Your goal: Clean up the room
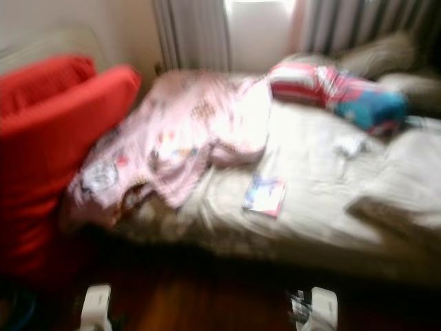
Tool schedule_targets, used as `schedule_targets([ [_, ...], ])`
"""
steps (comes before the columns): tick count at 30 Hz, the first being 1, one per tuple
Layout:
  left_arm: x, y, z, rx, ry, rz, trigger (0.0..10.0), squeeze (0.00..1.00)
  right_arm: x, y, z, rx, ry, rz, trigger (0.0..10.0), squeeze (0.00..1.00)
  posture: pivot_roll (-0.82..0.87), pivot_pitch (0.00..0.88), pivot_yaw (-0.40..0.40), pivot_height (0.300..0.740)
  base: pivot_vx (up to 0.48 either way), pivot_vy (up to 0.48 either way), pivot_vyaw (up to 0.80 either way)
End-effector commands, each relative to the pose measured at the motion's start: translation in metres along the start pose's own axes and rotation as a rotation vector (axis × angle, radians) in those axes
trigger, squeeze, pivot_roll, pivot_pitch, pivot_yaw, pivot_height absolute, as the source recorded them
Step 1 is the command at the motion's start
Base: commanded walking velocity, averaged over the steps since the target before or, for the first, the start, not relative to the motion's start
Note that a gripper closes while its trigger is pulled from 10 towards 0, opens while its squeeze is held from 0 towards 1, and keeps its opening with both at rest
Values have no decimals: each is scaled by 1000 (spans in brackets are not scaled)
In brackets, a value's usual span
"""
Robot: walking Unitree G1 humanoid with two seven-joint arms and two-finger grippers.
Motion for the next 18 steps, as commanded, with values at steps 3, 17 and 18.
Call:
schedule_targets([
  [3, -4, -1, 5, -11, -11, -10, 10000, 0, -8, 1, 0, 0, 4, -19, 10000, 0, -94, 0, 41, 740, 0, 0, 800],
  [17, -6, -2, 5, -10, -6, -11, 10000, 0, -9, 1, 1, 0, 9, -15, 10000, 0, -92, 0, 32, 740, 0, 0, 800],
  [18, -6, -2, 5, -11, -6, -11, 10000, 0, -9, 1, 1, 0, 9, -14, 10000, 0, -91, 0, 31, 740, 0, 0, 800],
])
Point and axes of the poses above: a point about 5 cm out from each wrist's last joint towards the gripper, its own y axis pointing back from the gripper into the wrist, its own z axis along the axis of the wrist's last joint, x = y × z, the point moved 3 cm from there along -y, pointing out of the wrist towards the gripper, and after that the axes turned 4 degrees about y, right-handed, at the moved point
